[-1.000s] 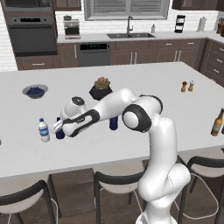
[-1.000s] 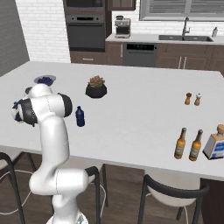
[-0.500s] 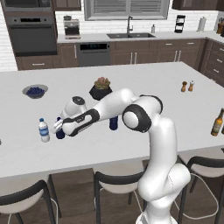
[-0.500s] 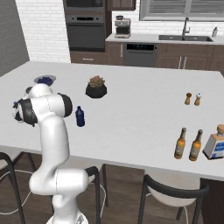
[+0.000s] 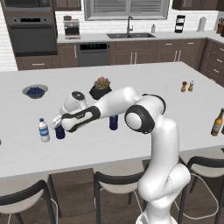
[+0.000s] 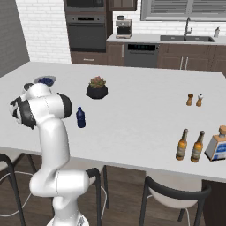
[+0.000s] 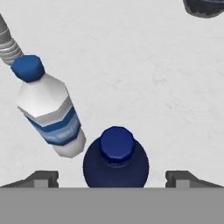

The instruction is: Move the plastic bottles in the middle to the plastics group, and the glass bottles in the middle to the glass group.

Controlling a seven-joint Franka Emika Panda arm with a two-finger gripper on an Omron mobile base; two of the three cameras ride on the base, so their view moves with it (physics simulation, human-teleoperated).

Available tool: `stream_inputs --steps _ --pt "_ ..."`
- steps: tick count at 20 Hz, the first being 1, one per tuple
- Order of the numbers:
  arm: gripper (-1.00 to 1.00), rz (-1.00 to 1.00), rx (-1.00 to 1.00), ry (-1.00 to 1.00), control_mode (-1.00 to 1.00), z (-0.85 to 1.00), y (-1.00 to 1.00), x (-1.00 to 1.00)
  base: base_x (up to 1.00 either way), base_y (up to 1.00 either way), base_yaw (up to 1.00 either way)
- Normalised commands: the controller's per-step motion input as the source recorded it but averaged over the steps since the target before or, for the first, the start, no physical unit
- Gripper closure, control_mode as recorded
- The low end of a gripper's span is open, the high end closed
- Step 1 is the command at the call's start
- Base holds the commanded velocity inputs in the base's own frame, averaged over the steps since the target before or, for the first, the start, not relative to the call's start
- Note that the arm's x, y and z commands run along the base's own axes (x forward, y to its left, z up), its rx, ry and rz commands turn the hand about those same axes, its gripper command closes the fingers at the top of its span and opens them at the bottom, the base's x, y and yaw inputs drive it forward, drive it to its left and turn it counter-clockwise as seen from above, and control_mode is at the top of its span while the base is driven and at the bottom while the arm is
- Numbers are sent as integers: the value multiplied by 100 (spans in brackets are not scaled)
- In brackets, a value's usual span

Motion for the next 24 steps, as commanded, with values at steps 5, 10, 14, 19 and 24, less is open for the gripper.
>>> stream_inputs --steps 5,10,14,19,24 --pt "-100 -4 0 0 -100 49 -45 -11 0 0 0" --pt "-100 -7 0 0 -100 28 -93 -58 0 0 0" --pt "-100 -9 0 0 -100 24 -100 -61 0 0 0" --pt "-100 -14 -4 -1 -100 36 -100 -52 0 0 0" --pt "-100 -28 -7 0 -100 34 -100 -19 0 0 0"
